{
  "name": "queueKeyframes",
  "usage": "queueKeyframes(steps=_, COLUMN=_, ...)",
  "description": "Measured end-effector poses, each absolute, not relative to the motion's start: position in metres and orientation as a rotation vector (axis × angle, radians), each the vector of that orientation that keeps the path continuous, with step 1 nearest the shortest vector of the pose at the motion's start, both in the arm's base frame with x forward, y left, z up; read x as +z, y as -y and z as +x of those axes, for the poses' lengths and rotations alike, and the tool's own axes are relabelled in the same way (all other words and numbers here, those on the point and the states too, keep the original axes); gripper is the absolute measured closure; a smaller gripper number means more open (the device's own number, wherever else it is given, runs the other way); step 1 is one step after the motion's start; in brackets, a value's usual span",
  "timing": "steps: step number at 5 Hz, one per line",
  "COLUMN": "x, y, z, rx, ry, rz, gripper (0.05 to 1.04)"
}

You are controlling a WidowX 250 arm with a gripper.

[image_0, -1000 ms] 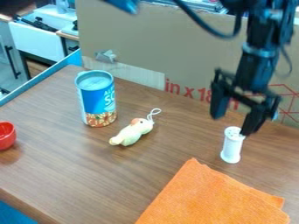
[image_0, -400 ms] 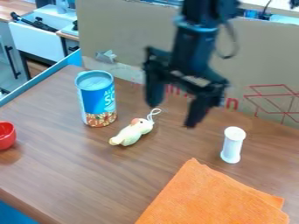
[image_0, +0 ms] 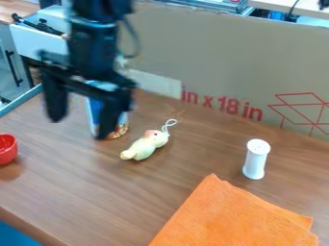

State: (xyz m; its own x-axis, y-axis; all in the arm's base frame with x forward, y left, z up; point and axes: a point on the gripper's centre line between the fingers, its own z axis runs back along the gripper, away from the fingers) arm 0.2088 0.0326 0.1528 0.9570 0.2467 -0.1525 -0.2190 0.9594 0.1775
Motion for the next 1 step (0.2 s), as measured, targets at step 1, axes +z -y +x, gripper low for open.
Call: queueKeyframes(steps=1, x=0.1482, y=-0.0814, z=0.1942, rx=0.325, ry=-0.201, rz=0.155, gripper=0.083)
